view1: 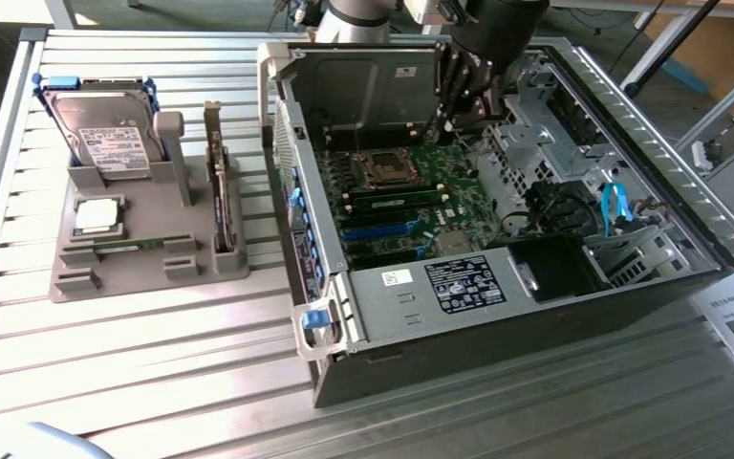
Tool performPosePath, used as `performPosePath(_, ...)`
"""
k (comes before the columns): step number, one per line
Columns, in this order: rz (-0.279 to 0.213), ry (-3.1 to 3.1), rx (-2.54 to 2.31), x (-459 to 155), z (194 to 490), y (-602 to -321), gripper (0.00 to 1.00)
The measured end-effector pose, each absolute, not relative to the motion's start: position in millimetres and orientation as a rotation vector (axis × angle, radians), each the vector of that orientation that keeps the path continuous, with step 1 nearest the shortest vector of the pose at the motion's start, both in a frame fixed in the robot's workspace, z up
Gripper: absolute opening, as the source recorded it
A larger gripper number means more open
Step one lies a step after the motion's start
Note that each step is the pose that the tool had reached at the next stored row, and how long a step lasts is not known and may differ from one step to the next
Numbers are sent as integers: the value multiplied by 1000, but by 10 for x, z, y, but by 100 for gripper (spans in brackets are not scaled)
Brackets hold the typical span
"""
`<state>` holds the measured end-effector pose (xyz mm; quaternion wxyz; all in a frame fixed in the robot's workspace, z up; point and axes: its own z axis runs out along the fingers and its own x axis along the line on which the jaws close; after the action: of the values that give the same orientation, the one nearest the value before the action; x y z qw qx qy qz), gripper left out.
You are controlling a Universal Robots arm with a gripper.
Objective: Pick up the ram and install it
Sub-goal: 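Press down the ram until it locks into place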
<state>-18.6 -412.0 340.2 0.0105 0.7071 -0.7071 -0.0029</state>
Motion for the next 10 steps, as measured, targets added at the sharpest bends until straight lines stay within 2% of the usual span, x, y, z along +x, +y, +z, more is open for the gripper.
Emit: performPosePath(10, -9, -2207, 2207, -127, 3402, -4121, 10)
